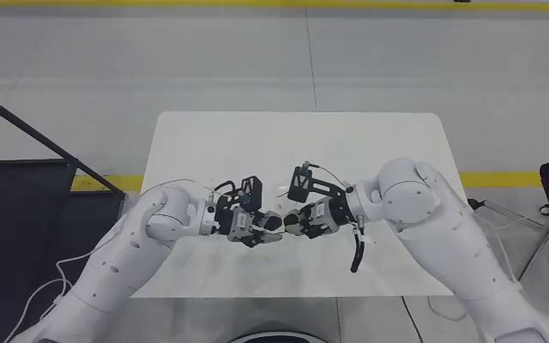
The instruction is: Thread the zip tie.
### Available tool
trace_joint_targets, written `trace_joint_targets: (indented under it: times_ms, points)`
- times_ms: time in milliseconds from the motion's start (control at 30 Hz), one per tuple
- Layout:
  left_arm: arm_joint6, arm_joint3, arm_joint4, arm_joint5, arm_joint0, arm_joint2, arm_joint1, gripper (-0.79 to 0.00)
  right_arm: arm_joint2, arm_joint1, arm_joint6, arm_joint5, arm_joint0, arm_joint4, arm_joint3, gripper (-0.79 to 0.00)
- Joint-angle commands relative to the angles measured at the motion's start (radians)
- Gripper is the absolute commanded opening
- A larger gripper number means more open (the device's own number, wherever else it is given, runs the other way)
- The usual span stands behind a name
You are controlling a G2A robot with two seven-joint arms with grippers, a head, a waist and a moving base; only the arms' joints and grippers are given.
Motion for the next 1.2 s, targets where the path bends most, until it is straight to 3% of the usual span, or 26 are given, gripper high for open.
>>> trace_joint_targets:
  times_ms: [0, 233, 533, 600, 667, 800, 833, 1067, 1100, 1133, 1167]
  points:
    - [0.008, -0.002, 0.003, 0.0, -0.001, 0.002, 0.001, -0.456, -0.004, 0.0, 0.001, 0.002, 0.004, 0.001, 0.002, -0.785]
    - [0.035, -0.007, 0.013, 0.0, -0.004, 0.015, 0.007, -0.465, -0.016, -0.001, 0.002, 0.012, 0.016, 0.007, 0.012, -0.785]
    - [0.076, -0.017, 0.04, 0.0, -0.008, 0.023, 0.012, -0.548, -0.033, -0.003, -0.002, 0.025, 0.031, 0.012, 0.026, -0.785]
    - [0.083, -0.016, 0.042, 0.0, -0.009, 0.025, 0.014, -0.631, -0.035, -0.004, -0.002, 0.027, 0.036, 0.018, 0.032, -0.785]
    - [0.088, -0.016, 0.044, 0.0, -0.01, 0.027, 0.015, -0.631, -0.038, -0.004, -0.001, 0.025, 0.04, 0.021, 0.036, -0.785]
    - [0.098, -0.01, 0.047, 0.0, -0.016, 0.033, 0.016, -0.723, -0.041, -0.005, -0.002, 0.028, 0.046, 0.029, 0.047, -0.785]
    - [0.1, -0.009, 0.048, 0.0, -0.017, 0.035, 0.016, -0.782, -0.043, -0.005, -0.001, 0.028, 0.048, 0.033, 0.05, -0.785]
    - [0.112, 0.003, 0.052, 0.0, -0.025, 0.042, 0.017, -0.785, -0.051, -0.007, -0.002, 0.03, 0.06, 0.044, 0.065, -0.785]
    - [0.117, 0.006, 0.051, 0.002, -0.025, 0.041, 0.017, -0.785, -0.05, -0.007, -0.004, 0.031, 0.06, 0.047, 0.067, -0.751]
    - [0.12, 0.007, 0.051, 0.004, -0.026, 0.041, 0.017, -0.785, -0.05, -0.006, -0.004, 0.031, 0.061, 0.049, 0.068, -0.511]
    - [0.124, 0.008, 0.052, 0.007, -0.026, 0.04, 0.016, -0.785, -0.05, -0.006, -0.004, 0.032, 0.061, 0.05, 0.069, -0.4]
